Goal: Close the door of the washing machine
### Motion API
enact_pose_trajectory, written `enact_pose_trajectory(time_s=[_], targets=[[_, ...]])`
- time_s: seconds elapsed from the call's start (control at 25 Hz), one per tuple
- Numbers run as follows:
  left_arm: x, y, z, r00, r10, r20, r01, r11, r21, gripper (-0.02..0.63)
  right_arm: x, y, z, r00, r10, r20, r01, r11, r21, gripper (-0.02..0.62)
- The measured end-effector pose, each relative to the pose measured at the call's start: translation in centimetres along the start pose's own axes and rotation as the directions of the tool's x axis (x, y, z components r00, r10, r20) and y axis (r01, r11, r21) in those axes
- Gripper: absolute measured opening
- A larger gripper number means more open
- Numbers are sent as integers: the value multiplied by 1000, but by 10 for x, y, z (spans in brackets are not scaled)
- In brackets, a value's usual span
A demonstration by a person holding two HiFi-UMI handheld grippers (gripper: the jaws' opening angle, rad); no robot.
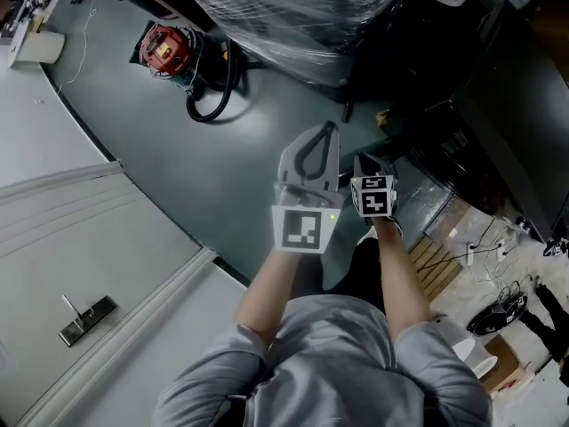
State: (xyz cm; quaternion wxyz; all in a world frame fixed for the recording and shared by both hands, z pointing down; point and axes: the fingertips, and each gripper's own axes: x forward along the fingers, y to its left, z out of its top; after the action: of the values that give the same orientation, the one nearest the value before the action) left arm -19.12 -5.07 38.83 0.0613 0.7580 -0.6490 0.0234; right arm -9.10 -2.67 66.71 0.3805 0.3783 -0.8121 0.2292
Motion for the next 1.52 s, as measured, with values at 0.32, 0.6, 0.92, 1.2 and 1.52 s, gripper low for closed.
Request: enact_pose_trajectory(time_s=[0.32, 0.6, 0.92, 1.2, 1.52], targets=[[5, -26, -1, 999, -52, 0, 52, 998, 18, -2, -19, -10, -22, 1000, -26, 0, 26, 1000, 11, 9], [10, -55, 1, 995, -95, 5, 95, 995, 17, -2, -35, -23, -38, 999, -45, -5, 45, 999, 15, 8], [17, -91, 2, 989, -145, 12, 145, 989, 16, -2, -52, -37, -53, 999, -52, -15, 52, 999, 10, 5], [23, -119, -1, 983, -184, -5, 184, 983, 22, -2, -62, -44, -66, 997, -72, -36, 69, 994, -86, 2], [30, -150, -2, 973, -229, -6, 229, 973, 29, -2, -74, -56, -80, 994, -92, -57, 81, 981, -174, 0]])
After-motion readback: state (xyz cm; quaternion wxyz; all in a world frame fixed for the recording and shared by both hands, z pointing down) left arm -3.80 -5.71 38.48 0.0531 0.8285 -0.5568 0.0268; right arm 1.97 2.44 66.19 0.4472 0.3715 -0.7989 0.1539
